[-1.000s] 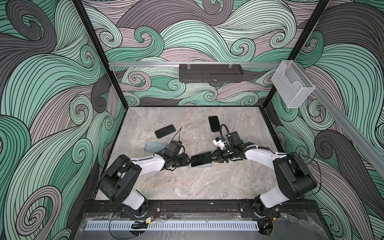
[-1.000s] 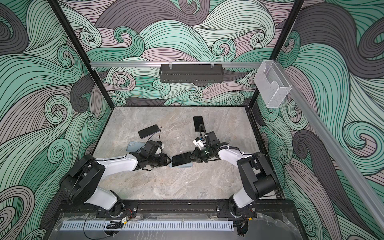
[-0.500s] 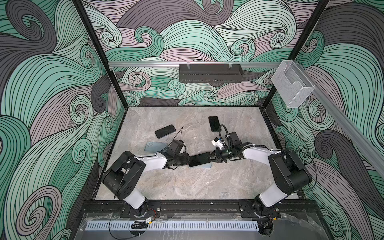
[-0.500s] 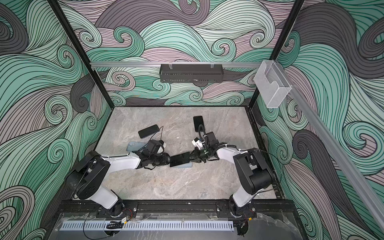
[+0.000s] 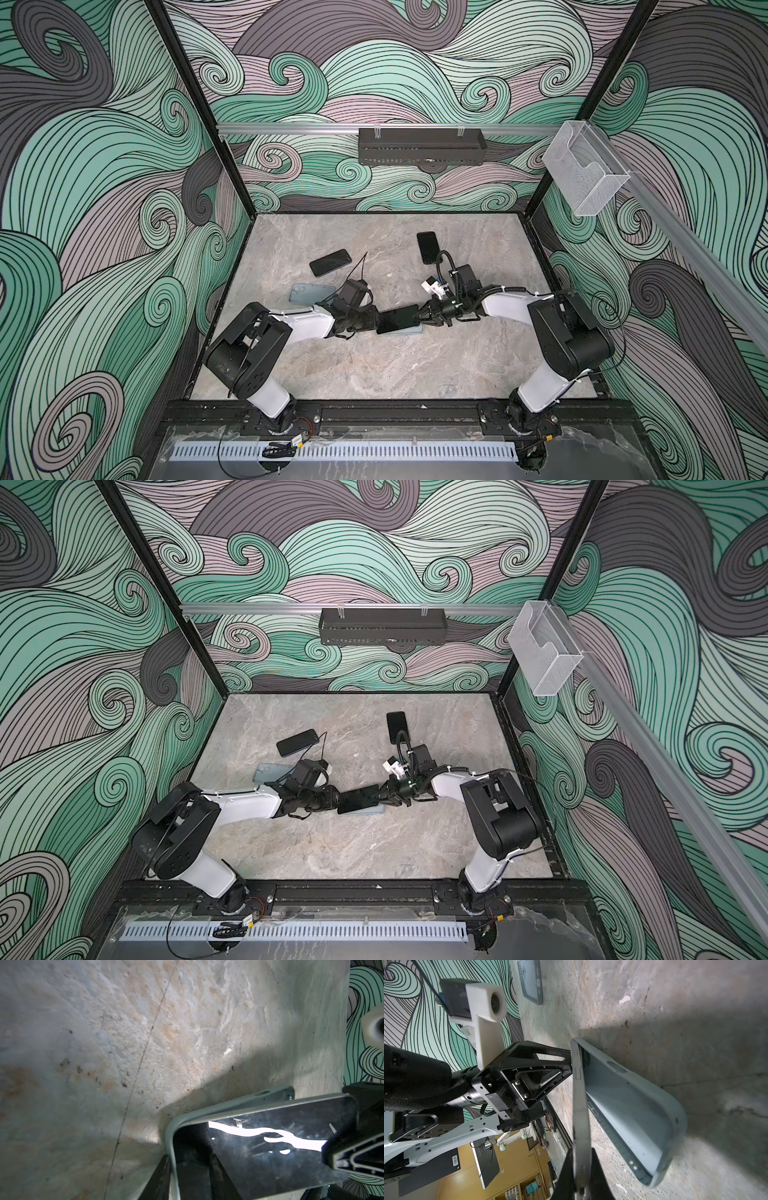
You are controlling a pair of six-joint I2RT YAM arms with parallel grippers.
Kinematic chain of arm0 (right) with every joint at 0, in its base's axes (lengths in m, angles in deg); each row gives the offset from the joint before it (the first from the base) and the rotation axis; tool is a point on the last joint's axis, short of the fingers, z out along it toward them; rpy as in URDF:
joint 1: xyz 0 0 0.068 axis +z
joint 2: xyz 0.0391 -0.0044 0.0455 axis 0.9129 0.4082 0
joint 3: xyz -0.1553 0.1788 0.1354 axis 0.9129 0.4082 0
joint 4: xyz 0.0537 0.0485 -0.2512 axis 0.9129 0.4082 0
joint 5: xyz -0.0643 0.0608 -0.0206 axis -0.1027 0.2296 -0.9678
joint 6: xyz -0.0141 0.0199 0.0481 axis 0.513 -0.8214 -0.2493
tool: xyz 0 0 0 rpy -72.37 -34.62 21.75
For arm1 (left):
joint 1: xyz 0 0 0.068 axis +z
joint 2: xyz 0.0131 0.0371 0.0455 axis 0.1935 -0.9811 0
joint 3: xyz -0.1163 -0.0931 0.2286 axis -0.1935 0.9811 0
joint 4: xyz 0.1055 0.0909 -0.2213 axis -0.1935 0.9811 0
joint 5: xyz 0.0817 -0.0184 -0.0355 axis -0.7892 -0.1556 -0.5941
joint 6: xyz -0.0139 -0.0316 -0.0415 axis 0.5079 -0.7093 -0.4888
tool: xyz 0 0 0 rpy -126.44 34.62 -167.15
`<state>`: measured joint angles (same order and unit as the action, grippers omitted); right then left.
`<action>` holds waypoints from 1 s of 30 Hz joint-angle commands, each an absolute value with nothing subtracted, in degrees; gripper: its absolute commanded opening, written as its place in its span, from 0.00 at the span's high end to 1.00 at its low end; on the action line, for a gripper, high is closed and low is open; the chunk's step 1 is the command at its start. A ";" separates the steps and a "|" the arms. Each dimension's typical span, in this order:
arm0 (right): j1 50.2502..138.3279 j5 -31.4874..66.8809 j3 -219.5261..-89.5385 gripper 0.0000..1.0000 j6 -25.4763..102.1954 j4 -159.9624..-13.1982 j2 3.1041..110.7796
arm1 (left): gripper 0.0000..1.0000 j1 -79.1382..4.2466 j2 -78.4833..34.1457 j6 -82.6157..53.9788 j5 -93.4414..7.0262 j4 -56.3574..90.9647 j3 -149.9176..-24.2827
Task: Put the phone into the phone case
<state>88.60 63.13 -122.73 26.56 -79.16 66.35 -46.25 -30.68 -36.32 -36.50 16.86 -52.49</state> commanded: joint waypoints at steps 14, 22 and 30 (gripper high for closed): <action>90.48 49.58 -125.67 0.75 34.76 -65.54 66.91 | 0.76 -49.02 -31.70 -38.38 -36.45 16.25 -52.12; 91.20 43.09 -129.17 0.68 37.93 -57.84 63.90 | 0.76 -49.73 -30.73 -38.49 -38.25 18.95 -51.57; 93.18 39.12 -130.84 0.65 37.97 -56.47 63.93 | 0.77 -50.87 -30.16 -39.02 -38.25 19.19 -50.63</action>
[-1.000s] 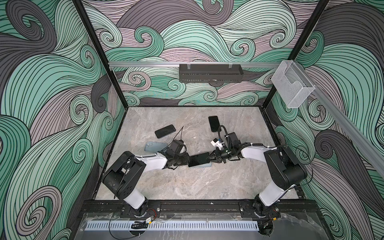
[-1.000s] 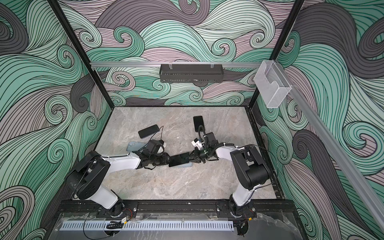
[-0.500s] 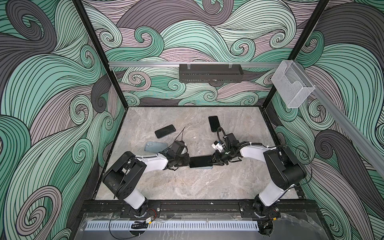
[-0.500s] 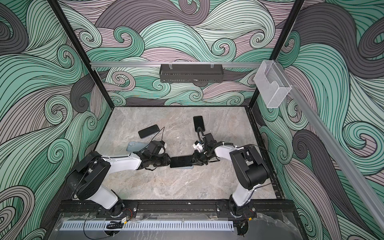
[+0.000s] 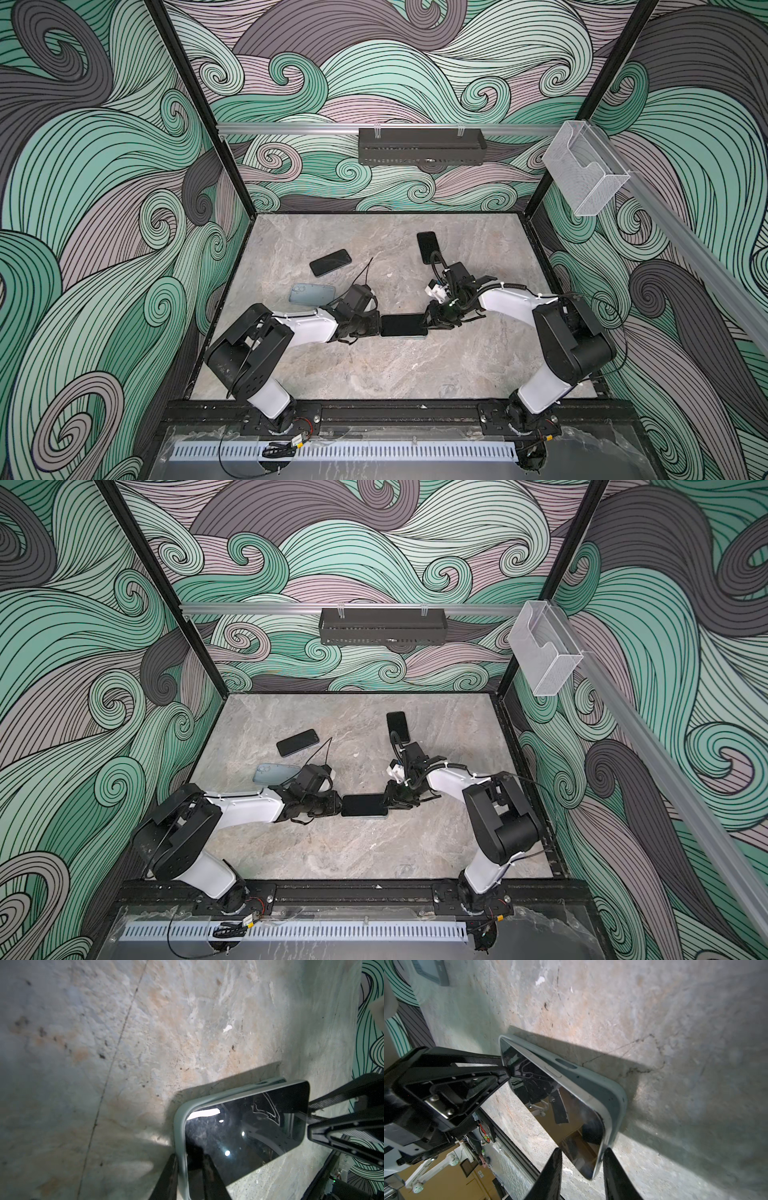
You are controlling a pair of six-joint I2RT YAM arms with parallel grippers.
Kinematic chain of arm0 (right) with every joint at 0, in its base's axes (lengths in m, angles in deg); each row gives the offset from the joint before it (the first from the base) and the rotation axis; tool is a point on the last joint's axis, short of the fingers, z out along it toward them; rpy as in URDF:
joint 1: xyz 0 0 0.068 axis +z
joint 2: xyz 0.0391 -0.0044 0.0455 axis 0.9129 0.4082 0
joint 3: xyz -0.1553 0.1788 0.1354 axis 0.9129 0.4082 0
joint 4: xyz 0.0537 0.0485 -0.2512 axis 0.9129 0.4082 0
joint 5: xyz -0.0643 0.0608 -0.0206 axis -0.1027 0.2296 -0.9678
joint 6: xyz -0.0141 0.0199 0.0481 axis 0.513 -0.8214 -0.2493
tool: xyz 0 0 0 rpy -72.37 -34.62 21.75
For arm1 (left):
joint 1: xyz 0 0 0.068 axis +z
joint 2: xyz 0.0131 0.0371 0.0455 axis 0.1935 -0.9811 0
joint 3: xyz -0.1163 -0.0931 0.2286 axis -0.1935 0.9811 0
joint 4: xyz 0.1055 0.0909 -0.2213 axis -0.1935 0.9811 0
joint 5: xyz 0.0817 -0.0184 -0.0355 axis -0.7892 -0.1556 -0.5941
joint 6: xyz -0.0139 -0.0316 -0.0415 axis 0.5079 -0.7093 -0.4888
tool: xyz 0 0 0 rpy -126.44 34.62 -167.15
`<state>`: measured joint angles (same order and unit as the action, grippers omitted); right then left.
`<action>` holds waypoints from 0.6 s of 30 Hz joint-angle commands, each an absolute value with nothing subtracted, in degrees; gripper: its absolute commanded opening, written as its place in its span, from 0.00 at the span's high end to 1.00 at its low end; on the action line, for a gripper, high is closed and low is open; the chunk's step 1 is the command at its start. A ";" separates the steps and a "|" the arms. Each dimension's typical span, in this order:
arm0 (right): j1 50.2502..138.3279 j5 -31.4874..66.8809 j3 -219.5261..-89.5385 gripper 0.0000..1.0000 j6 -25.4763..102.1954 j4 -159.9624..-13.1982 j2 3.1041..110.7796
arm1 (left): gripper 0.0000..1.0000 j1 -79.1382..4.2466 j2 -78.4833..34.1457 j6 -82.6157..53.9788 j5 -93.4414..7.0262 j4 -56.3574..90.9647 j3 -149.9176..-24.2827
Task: Put the phone into the phone case
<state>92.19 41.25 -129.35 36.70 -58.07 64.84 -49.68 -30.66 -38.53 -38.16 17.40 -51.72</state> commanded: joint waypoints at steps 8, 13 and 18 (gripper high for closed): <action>95.18 37.05 -131.71 0.68 37.95 -56.11 65.83 | 0.77 -51.63 -28.29 -40.52 -37.50 18.20 -48.98; 96.69 36.14 -132.85 0.70 37.97 -56.05 67.50 | 0.77 -52.02 -27.62 -42.22 -36.38 17.02 -48.06; 97.93 33.28 -134.03 0.70 38.29 -55.02 68.10 | 0.75 -52.03 -26.49 -43.37 -39.09 20.62 -48.01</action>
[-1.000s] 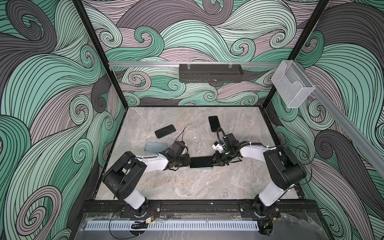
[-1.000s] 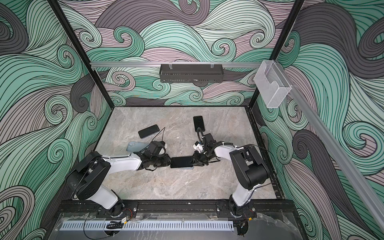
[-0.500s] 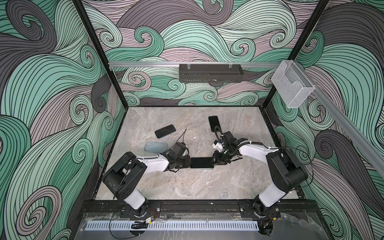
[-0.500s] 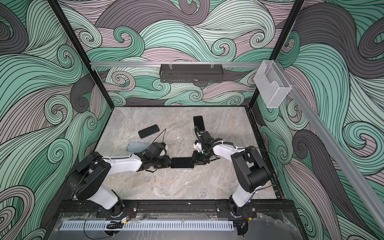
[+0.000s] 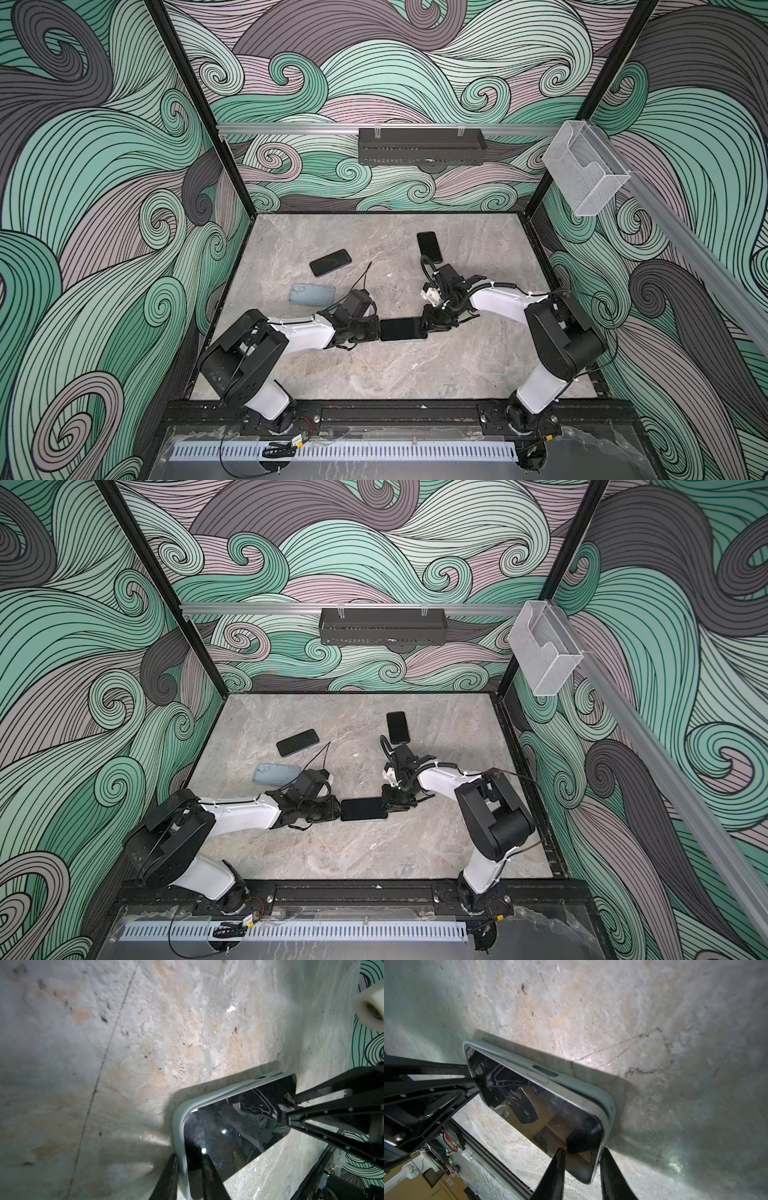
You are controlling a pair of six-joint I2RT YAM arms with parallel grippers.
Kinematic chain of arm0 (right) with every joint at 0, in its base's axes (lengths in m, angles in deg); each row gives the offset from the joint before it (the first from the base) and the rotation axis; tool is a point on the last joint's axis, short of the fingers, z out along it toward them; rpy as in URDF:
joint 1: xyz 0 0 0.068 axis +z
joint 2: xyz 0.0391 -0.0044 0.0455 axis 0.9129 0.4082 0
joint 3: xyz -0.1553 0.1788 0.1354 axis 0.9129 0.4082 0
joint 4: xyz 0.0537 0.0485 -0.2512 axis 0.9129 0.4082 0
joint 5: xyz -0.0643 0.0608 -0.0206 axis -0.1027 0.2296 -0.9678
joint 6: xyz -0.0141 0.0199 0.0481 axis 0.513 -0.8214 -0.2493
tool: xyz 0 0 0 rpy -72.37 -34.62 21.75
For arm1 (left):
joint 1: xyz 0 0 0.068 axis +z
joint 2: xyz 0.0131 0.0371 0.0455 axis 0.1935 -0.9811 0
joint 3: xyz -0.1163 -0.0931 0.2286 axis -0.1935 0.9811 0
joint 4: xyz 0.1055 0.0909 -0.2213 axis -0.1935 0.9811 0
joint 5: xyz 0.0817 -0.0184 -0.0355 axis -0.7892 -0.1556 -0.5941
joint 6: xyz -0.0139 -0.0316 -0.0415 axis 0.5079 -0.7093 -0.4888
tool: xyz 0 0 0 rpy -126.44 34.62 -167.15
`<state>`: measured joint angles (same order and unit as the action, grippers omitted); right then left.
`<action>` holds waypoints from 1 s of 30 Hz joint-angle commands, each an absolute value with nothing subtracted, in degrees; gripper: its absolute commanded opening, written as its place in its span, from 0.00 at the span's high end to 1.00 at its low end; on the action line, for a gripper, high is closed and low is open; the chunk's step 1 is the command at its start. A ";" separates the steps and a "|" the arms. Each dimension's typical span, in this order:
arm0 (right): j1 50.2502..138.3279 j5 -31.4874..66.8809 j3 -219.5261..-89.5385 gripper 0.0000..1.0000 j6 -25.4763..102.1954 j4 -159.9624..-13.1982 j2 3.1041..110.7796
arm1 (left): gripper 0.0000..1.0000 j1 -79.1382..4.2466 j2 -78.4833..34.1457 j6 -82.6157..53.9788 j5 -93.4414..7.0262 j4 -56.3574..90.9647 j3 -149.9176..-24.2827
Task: Put the phone into the phone case
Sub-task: 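Push the black phone into the light blue case with the right gripper while left holds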
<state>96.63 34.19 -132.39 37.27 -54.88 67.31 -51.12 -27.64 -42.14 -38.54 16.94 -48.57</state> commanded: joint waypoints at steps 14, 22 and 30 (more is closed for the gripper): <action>99.35 25.00 -134.26 0.63 40.95 -48.70 62.27 | 0.72 -52.06 -24.29 -42.26 -39.64 25.40 -48.78; 99.70 25.21 -132.65 0.72 41.48 -48.52 62.02 | 0.71 -52.10 -24.65 -39.42 -37.73 26.53 -50.18; 100.75 26.30 -132.03 0.76 41.34 -50.59 64.77 | 0.71 -52.11 -26.48 -39.20 -37.21 26.05 -50.89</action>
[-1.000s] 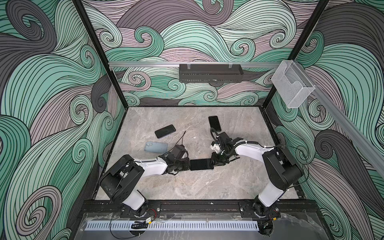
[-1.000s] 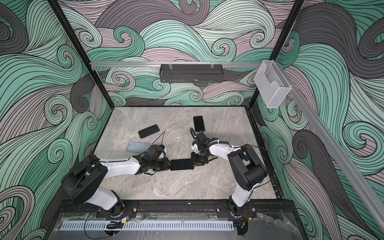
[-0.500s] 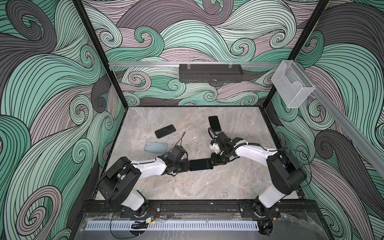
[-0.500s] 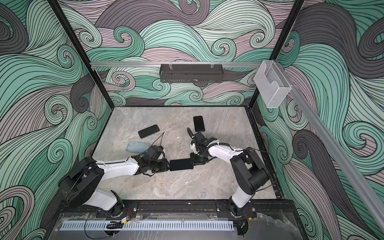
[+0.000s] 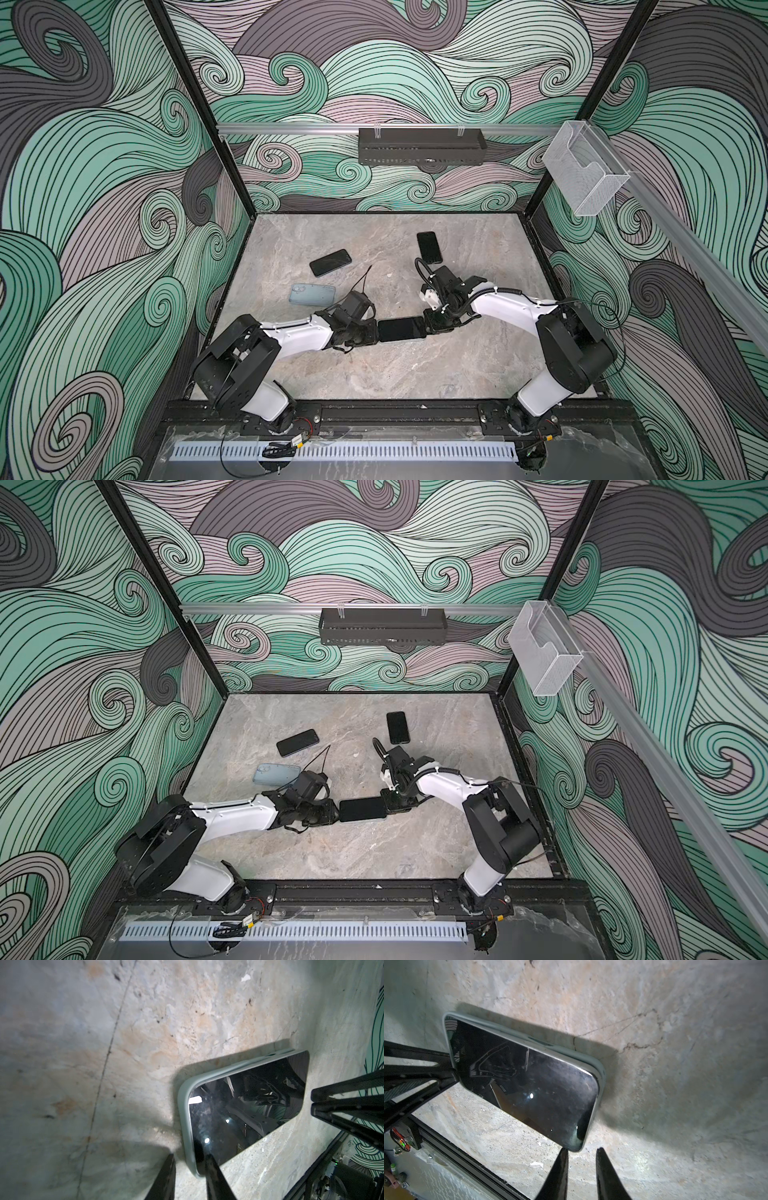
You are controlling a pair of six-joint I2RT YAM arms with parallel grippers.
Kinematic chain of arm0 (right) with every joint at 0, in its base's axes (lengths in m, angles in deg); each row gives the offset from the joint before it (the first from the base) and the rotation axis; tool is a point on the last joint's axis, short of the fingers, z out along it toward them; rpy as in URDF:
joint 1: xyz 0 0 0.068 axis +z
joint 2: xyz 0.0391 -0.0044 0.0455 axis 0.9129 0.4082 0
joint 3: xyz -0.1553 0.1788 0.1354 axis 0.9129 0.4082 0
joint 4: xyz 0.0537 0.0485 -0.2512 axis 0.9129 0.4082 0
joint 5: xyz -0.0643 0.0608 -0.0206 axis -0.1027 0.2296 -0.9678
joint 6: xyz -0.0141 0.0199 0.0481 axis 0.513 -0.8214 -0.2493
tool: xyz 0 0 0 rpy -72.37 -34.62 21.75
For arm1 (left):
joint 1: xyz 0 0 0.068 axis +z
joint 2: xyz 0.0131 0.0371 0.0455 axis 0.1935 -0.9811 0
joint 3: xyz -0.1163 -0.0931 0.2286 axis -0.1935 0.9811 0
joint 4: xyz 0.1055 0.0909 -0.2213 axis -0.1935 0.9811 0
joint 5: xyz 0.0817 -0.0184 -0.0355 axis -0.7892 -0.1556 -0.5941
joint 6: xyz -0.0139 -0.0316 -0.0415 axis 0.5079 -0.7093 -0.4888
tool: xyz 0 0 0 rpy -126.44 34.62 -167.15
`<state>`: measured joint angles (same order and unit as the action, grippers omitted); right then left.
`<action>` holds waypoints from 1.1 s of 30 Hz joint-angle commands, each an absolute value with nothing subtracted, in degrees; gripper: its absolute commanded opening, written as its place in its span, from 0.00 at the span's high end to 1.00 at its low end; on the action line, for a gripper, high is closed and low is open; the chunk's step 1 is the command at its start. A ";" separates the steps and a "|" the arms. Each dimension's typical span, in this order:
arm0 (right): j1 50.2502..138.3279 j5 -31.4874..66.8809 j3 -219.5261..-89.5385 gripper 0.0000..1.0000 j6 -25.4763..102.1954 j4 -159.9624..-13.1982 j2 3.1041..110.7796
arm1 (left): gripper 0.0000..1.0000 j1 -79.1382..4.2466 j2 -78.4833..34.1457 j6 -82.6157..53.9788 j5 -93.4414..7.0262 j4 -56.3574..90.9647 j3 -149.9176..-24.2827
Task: Put the phone into the phone case
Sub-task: 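Push the black phone into the light blue case with the right gripper while left holds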
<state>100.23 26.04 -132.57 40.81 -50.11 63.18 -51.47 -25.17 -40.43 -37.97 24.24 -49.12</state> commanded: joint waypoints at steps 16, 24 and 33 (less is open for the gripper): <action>102.27 25.75 -131.93 0.84 40.77 -50.77 69.56 | 0.74 -52.20 -27.81 -39.19 -35.90 25.40 -51.27; 103.20 25.10 -131.94 0.85 40.43 -51.03 72.57 | 0.75 -52.20 -27.88 -39.20 -35.70 25.20 -51.32; 104.68 23.60 -132.93 0.85 39.98 -50.72 75.27 | 0.75 -52.17 -28.16 -39.20 -35.62 24.95 -51.49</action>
